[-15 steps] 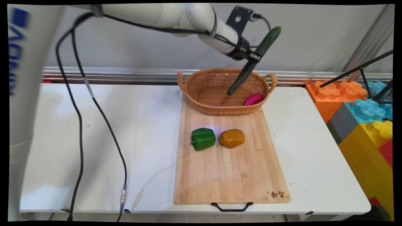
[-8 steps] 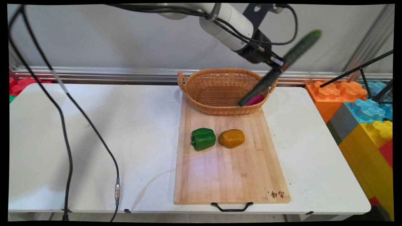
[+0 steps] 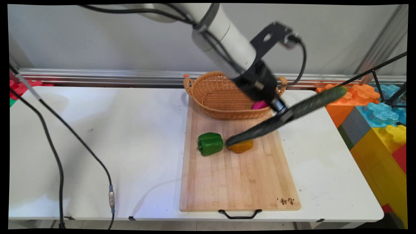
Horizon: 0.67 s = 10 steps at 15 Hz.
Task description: Place the picked object on the cutting board
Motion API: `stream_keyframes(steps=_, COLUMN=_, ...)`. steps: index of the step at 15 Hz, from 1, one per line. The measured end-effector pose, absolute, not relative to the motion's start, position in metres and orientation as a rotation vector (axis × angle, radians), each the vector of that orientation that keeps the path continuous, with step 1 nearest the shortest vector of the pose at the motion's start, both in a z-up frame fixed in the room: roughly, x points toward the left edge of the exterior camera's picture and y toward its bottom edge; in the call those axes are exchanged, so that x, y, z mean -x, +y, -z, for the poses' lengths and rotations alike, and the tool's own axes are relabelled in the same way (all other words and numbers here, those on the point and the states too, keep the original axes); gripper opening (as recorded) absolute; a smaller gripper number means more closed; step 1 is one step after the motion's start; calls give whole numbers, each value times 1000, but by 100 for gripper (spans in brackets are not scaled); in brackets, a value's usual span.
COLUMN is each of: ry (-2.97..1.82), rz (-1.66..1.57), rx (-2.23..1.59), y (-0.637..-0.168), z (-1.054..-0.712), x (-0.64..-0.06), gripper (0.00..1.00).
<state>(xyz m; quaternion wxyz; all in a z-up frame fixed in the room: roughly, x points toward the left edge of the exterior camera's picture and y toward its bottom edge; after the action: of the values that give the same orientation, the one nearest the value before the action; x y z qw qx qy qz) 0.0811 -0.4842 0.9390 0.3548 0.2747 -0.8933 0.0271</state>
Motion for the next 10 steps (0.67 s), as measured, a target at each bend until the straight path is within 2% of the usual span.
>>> stream_keyframes(steps=10, ry=-2554, rz=22, rx=-611, y=-435, z=-859, x=-118, gripper=0)
